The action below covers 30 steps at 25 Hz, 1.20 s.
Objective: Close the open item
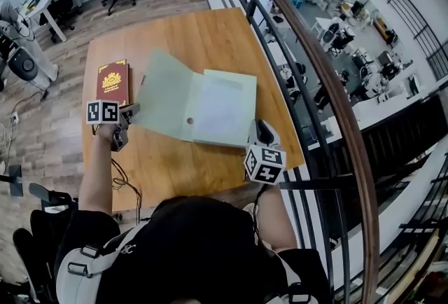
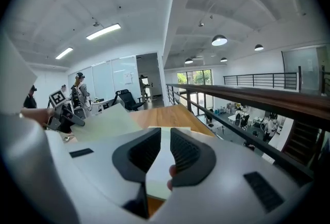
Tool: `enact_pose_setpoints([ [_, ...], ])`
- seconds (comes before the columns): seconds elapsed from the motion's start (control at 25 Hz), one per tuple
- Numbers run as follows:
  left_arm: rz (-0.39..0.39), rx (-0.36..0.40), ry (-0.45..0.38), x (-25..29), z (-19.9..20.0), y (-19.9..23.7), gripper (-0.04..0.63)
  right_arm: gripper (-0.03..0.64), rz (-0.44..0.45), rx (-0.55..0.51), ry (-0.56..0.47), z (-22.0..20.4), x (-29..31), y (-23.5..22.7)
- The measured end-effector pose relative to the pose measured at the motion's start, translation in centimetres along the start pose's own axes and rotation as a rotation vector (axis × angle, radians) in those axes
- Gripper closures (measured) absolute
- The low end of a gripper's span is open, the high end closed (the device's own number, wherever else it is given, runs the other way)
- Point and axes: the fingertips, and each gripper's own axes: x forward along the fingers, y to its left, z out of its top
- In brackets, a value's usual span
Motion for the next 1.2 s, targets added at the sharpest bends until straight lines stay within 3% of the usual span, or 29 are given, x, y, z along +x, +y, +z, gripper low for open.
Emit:
enact_pose_setpoints([
  [0.12, -0.001, 0.029, -0.009, -0.3, 0.2, -1.2, 0.589, 0.541, 0.003, 0.039, 0.08, -3.0, 0.8, -1.5],
  [0.32, 0.013, 0.094, -0.01, -0.5, 0.8, -3.1, 0.589, 0.483, 0.042, 0.221, 0.232, -9.1, 2.5, -3.3],
  [0.44, 0.03, 0.134, -0.005, -0.6, 1.0, -4.0, 0.59, 0.435, 0.069, 0.26, 0.322, -12.5, 3.6, -3.4],
  [0.68, 0.054, 0.186, 0.003, -0.7, 0.8, -5.3, 0.589, 0.423, 0.044, 0.388, 0.449, -18.0, 5.2, -4.5],
  [0.96, 0.055, 0.239, 0.006, -0.8, 0.8, -7.2, 0.589, 0.427, 0.124, 0.558, 0.481, -19.3, 5.7, -4.1],
  [1.2, -0.003, 0.29, 0.003, -0.3, 0.9, -11.0, 0.589, 0.436, 0.134, 0.597, 0.477, -19.8, 5.6, -3.2],
])
